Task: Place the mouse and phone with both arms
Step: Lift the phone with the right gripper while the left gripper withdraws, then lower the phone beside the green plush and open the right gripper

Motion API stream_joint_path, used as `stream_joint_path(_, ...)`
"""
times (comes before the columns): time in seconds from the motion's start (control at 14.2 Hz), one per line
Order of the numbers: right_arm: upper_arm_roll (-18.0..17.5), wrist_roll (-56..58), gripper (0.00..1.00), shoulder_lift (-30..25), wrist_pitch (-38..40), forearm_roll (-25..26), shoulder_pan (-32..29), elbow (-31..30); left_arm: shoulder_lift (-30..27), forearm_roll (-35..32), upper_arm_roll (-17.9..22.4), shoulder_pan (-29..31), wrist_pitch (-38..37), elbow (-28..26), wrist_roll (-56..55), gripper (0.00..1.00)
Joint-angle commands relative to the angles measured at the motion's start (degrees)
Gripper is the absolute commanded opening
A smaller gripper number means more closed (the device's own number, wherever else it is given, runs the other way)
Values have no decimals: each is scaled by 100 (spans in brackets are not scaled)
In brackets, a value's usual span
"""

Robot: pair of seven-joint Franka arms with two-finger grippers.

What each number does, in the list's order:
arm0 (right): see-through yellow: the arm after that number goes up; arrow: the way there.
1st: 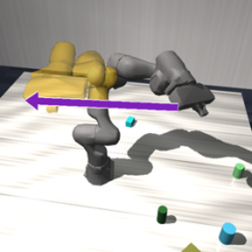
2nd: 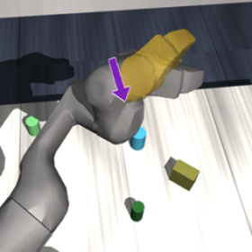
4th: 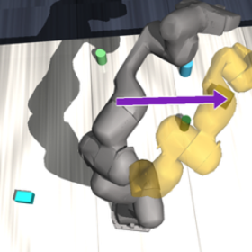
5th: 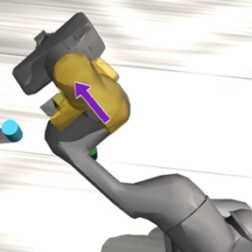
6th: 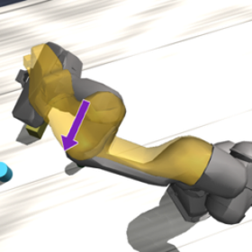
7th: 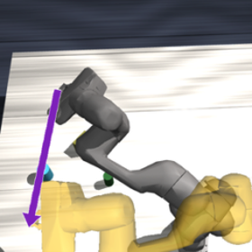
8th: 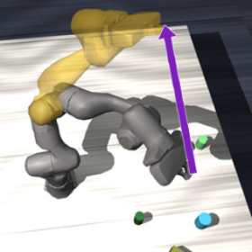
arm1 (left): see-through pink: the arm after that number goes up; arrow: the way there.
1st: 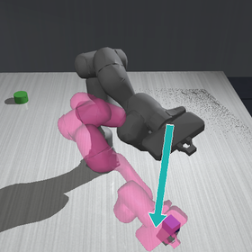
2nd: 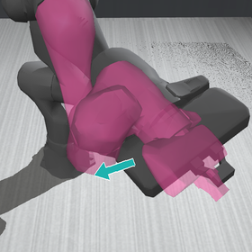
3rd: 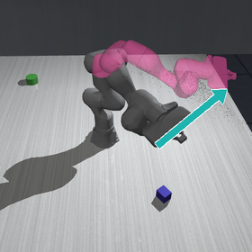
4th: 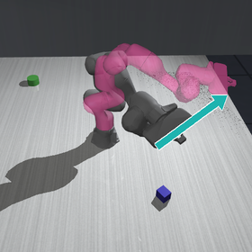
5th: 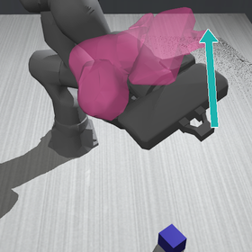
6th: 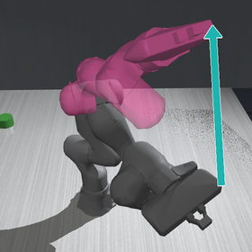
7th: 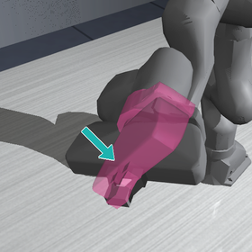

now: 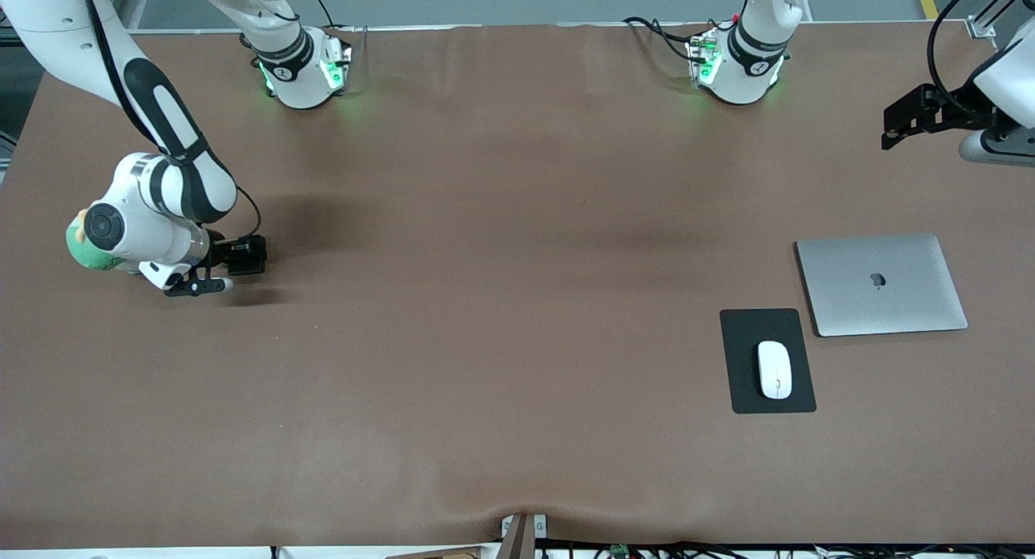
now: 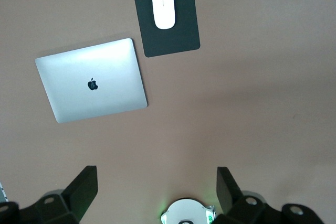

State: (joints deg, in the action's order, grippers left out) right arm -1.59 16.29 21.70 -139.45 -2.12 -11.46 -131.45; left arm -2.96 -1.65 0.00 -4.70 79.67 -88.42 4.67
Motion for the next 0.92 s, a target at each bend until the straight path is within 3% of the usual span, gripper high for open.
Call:
stream_joint_path(0.0,-87,40,100,36,-4,80,-155,-56,-38,42,8,-66,22,-43,52,100)
stream_joint_path(0.21,-105,23,100,19,14,80,2,154,-38,59,8,-32,13,-43,61,100)
stream_joint_path(0.42,-114,5,100,10,337,80,161,768,-29,59,17,-23,22,-43,52,100)
stream_joint_path(0.64,-114,5,100,36,2056,80,275,2119,-29,77,17,-23,22,-35,52,100)
stream_joint_path(0.85,-105,-12,100,588,3158,97,495,3770,-29,95,8,-49,22,-26,52,100)
